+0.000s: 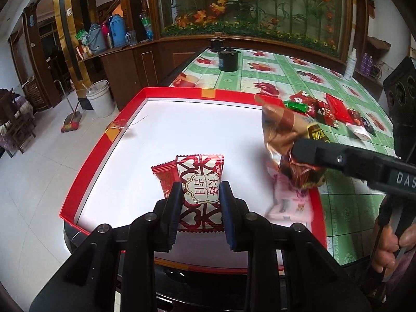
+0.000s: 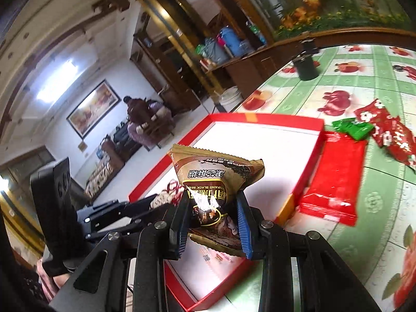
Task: Organize snacks
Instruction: 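Place red-white packet in tray with left tool while right tool drops brown-gold bag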
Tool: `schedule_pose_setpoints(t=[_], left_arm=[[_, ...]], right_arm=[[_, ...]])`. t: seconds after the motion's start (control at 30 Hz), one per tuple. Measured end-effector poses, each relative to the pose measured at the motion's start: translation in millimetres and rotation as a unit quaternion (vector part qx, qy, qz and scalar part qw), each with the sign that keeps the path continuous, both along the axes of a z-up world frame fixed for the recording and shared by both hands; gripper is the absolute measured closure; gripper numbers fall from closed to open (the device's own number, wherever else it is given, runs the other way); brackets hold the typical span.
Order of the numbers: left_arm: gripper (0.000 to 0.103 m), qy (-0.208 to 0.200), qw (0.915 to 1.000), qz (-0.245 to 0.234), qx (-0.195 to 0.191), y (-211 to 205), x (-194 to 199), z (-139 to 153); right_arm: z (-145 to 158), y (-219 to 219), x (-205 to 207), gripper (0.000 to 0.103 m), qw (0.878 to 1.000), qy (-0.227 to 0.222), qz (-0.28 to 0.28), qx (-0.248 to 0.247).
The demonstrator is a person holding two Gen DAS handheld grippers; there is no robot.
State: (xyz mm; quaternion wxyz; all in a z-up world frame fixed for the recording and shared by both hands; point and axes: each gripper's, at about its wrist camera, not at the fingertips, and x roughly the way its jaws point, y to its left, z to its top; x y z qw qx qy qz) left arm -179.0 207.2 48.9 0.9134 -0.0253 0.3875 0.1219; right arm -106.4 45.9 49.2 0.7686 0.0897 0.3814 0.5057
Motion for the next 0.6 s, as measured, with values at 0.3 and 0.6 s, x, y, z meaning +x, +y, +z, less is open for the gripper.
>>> schedule_pose_setpoints(t=[0.3, 0.6], left_arm=[[0.073, 0.003, 0.9999, 0.015, 0.007, 3.9, -2.4, -0.8], [0.037, -0.035, 0.9987, 0.031, 0.018, 1.2, -11.8, 14.6]], right_arm=[[0.0, -1.1, -6.2, 0.066, 1.0, 0.016, 0.026, 0.005], [6.8, -27.3, 12.6, 0.054, 0.996, 0.053, -0.021, 0.065]])
